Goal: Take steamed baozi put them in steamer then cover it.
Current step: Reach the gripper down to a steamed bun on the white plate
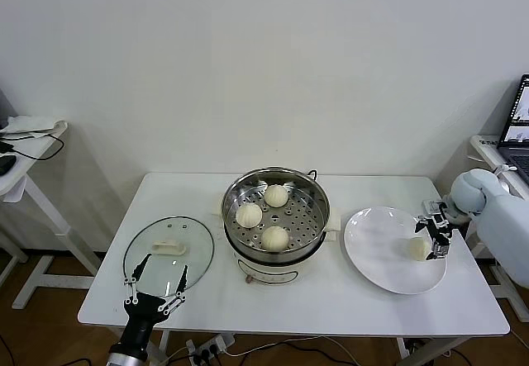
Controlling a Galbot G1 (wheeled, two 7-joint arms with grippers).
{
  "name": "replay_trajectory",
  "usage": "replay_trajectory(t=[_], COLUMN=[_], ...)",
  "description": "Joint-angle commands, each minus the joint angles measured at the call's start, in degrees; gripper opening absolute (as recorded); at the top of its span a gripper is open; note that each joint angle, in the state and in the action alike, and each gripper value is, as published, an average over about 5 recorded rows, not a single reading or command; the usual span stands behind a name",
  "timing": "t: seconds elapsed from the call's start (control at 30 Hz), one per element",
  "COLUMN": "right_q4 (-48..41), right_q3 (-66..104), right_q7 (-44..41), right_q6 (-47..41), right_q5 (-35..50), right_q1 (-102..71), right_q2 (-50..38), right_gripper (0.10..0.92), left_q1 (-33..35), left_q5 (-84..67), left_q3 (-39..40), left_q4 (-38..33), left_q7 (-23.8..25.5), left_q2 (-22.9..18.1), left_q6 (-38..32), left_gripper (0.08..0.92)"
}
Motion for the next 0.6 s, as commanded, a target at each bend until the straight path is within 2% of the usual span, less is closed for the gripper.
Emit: replay_trajectory(t=[0.03,0.6], right_q4=[-2.96,-4.39], right_q3=[2.59,4.21], right_q7=[0.67,1.07], right_q6=[0.51,1.00], right_q5=[-2.56,-4.69], right_q1=[-1.27,-1.75], right_q2=[1.91,3.14], right_gripper=[0.823,0.816], left_q1=[0.07,0.03], left_q5=[-0.01,0.07], left_q3=[-0.13,0.10], left_q4=[0.31,0.48], left_q7=[0.02,0.00], left_q2=[0.03,-0.05], left_q6=[-0.03,-0.03], left_gripper=[0.823,0.823])
